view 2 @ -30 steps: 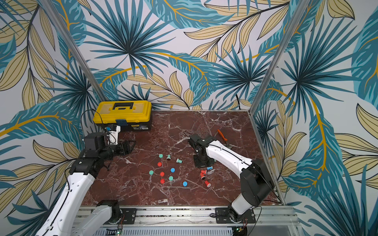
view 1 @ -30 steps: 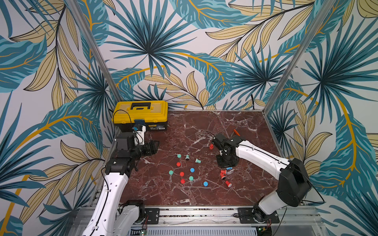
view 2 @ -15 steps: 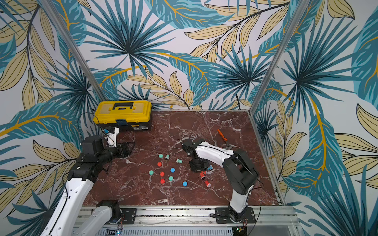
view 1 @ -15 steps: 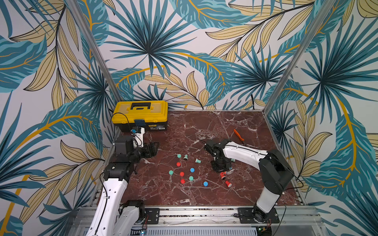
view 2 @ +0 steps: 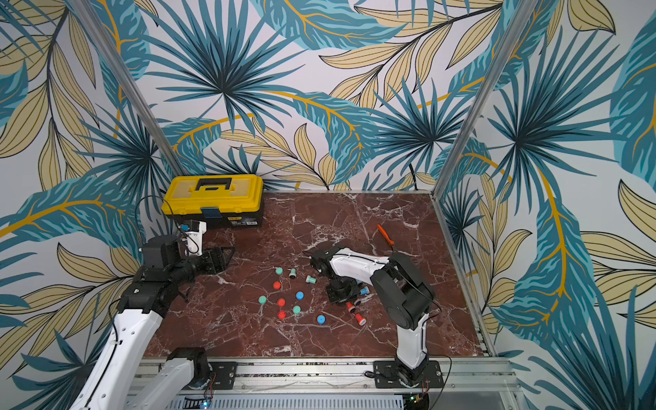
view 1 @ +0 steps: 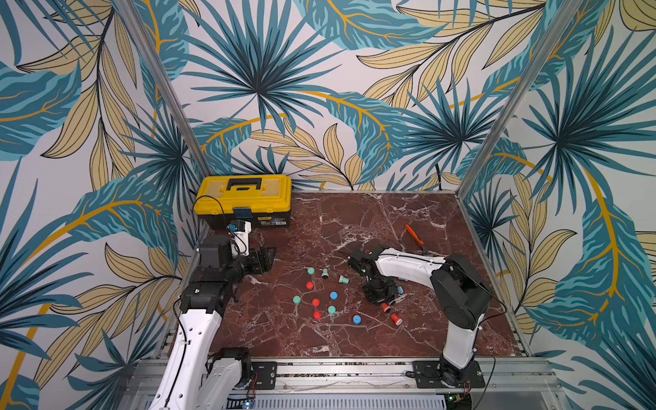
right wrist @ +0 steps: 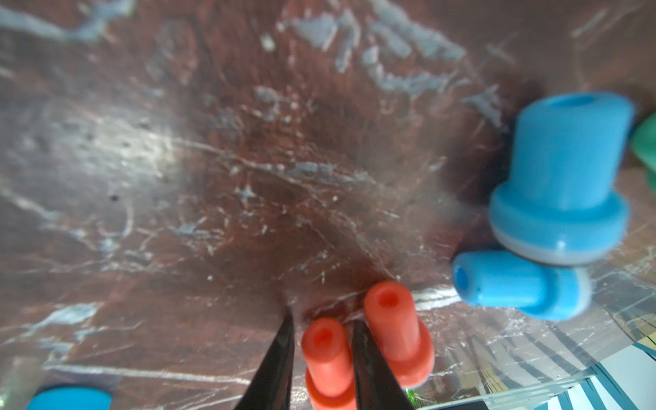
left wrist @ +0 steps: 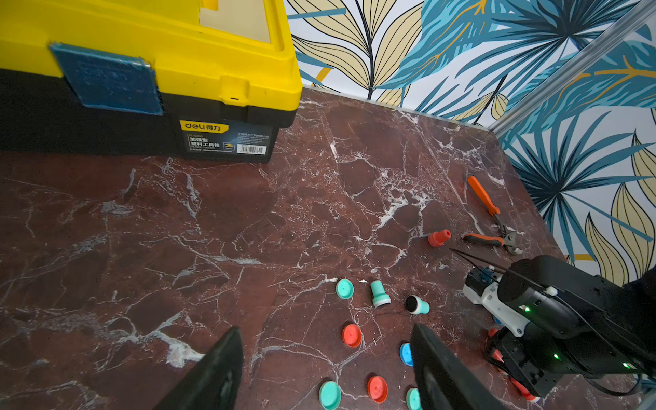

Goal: Close the stamp cap
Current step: Pick up the stamp from the center of the board.

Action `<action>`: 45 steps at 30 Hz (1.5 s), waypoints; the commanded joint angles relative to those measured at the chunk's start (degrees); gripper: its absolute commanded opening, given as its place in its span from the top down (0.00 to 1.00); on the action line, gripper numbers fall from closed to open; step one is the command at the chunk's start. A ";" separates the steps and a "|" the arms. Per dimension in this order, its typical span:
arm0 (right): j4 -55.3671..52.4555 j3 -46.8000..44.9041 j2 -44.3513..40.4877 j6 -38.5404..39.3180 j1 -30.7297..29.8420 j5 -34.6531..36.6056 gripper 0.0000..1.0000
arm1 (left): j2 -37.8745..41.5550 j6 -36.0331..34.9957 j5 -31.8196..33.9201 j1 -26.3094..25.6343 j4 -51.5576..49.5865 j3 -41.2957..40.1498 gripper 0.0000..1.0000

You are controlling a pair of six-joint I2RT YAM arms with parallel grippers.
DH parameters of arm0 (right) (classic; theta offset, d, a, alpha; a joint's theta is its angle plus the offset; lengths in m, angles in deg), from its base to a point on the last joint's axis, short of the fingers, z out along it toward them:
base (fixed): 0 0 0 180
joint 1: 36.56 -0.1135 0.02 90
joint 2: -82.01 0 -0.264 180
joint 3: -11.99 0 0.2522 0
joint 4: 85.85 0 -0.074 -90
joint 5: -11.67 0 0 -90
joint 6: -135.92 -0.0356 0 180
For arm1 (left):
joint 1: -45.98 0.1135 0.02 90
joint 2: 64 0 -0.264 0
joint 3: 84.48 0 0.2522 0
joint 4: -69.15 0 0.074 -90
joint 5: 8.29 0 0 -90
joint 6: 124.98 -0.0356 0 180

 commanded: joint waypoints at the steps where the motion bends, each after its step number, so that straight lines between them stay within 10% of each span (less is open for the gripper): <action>1: -0.69 -1.01 0.78 -0.87 -0.55 0.70 0.69 | 0.77 0.29 0.06 0.30 0.77 0.29 0.24; 31: 5.61 -1.71 -7.64 -8.41 -2.30 -0.45 0.89 | 1.25 0.25 0.20 -1.10 0.85 0.36 0.26; 45: 34.58 -3.95 -30.16 -25.95 -2.25 -10.63 0.96 | 5.06 7.03 6.18 -18.72 10.69 -0.09 0.31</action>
